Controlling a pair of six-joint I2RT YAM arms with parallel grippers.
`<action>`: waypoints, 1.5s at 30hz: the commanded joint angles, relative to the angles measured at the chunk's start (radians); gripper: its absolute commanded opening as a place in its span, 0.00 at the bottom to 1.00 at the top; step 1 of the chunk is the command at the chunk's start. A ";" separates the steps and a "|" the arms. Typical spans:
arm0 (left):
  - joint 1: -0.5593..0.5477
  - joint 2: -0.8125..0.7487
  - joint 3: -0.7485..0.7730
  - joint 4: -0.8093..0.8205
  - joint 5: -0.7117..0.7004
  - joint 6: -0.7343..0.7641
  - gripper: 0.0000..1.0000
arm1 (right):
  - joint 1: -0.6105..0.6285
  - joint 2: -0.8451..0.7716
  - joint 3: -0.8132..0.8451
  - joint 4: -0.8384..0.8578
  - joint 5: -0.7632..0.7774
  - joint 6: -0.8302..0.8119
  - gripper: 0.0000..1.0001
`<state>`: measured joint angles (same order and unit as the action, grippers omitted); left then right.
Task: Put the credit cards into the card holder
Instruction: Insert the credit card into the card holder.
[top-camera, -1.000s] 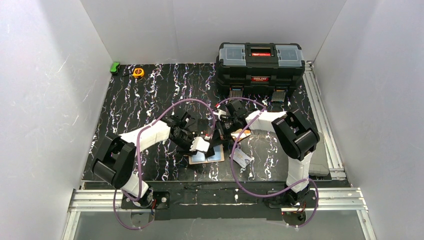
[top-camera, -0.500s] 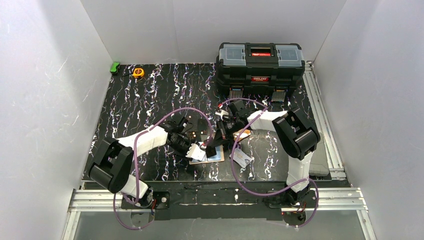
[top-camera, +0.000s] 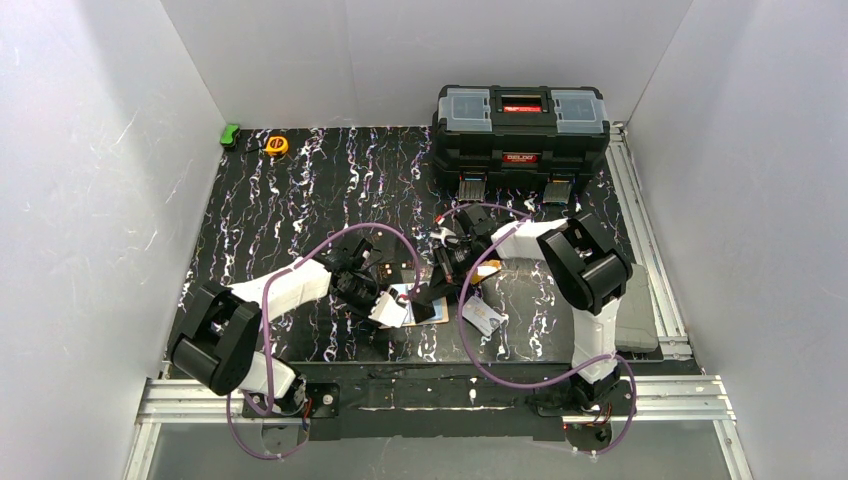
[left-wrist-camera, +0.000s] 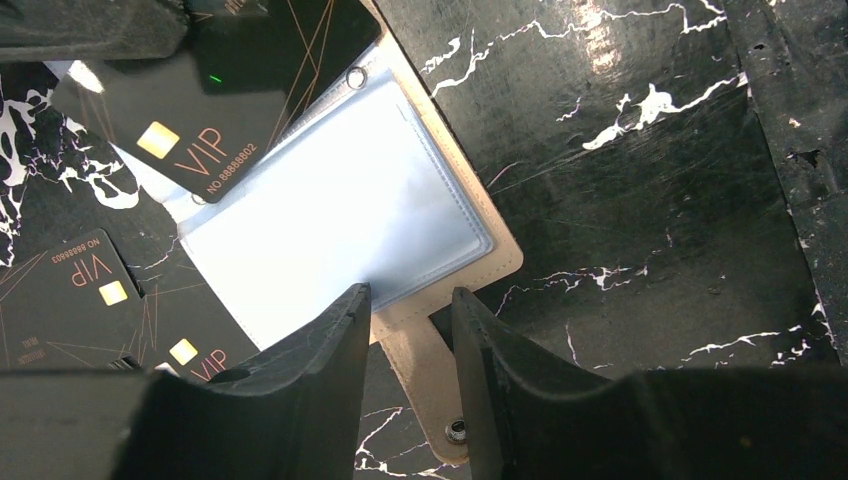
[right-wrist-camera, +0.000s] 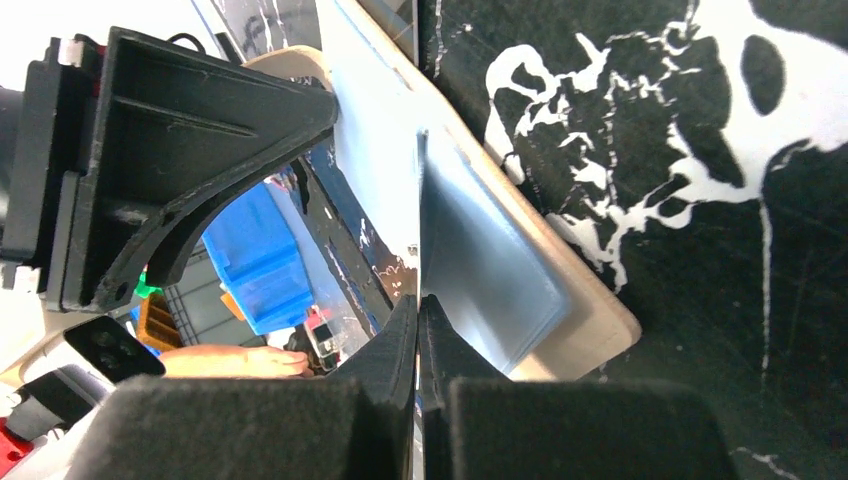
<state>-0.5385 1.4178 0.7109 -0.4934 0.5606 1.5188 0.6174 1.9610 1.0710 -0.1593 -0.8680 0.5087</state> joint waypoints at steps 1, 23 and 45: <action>-0.004 -0.008 -0.034 -0.028 0.015 0.008 0.34 | -0.002 0.034 0.037 -0.036 -0.047 -0.026 0.01; -0.009 -0.006 -0.033 -0.032 0.015 0.046 0.09 | -0.010 0.025 0.014 0.095 -0.091 -0.027 0.01; -0.009 -0.011 -0.036 -0.050 0.007 0.066 0.10 | -0.043 -0.029 -0.115 0.479 0.006 0.173 0.01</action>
<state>-0.5400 1.4097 0.6998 -0.5007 0.5629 1.5726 0.5770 1.9450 0.9859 0.1688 -0.8558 0.6018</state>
